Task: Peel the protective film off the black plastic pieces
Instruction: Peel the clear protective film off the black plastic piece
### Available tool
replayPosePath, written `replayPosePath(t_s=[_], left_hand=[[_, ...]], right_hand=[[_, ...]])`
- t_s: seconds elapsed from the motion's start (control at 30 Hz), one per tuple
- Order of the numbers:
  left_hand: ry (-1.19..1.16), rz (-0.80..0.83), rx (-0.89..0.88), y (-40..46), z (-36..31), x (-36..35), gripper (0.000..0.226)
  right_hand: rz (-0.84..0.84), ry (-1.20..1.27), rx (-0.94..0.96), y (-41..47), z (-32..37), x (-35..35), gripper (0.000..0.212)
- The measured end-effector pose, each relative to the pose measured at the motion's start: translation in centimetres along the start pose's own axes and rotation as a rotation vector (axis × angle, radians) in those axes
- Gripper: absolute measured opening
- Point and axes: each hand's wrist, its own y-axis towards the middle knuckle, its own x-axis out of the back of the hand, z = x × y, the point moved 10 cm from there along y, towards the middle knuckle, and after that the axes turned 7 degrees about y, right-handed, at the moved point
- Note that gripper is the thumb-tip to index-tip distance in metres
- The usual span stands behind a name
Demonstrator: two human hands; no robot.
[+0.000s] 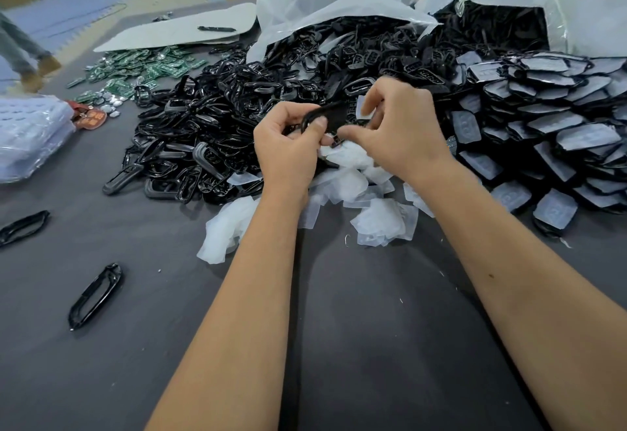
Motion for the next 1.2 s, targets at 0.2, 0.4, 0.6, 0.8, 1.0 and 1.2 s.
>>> replayPosePath(t_s=[0.2,0.4,0.6,0.8,1.0,1.2], left_hand=[[-0.03,-0.141,0.048,0.2,0.8,1.4,0.018],[-0.026,-0.19,0.044,0.2,0.7,1.9,0.017],[-0.091,-0.33,0.03,0.1,0.7,3.4,0.017],[-0.075,-0.366,-0.013,-0.1,0.2,4.0,0.016],[-0.02,-0.173,-0.005,0.2,0.2,1.7,0.023],[-0.002,-0.087,0.055,0.4,1.0,0.8,0.025]], right_hand=[[0.508,-0.285,-0.109,-1.6,-0.8,-4.3,0.034],[0.362,0.132,-0.078,-1.0,0.0,-3.5,0.023],[0.434,0.382,-0.062,-1.6,0.5,-4.8,0.013],[0.234,0.432,0.015,-0.7,0.5,-3.1,0.003],[0.12,0.705,-0.154,-0.6,-2.3,-2.7,0.011],[0.034,0.761,-0.119,-0.8,-2.6,-2.2,0.011]])
